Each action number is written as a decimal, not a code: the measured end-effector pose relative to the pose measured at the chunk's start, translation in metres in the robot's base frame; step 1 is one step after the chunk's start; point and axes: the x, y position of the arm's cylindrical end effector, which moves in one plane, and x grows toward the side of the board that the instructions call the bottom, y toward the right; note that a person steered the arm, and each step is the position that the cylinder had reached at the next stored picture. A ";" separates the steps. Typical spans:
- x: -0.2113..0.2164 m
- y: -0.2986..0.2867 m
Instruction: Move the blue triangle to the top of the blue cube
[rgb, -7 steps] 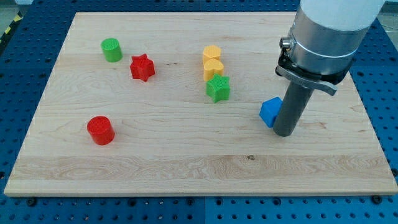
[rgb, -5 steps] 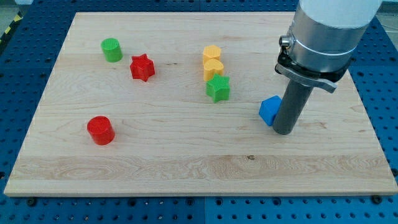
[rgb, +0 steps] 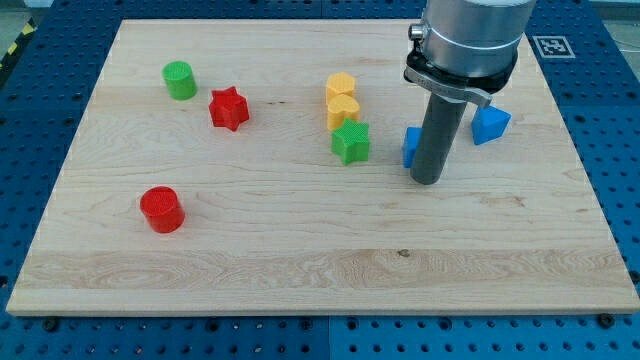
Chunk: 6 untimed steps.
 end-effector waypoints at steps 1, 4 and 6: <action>0.010 0.003; -0.025 0.021; -0.031 -0.016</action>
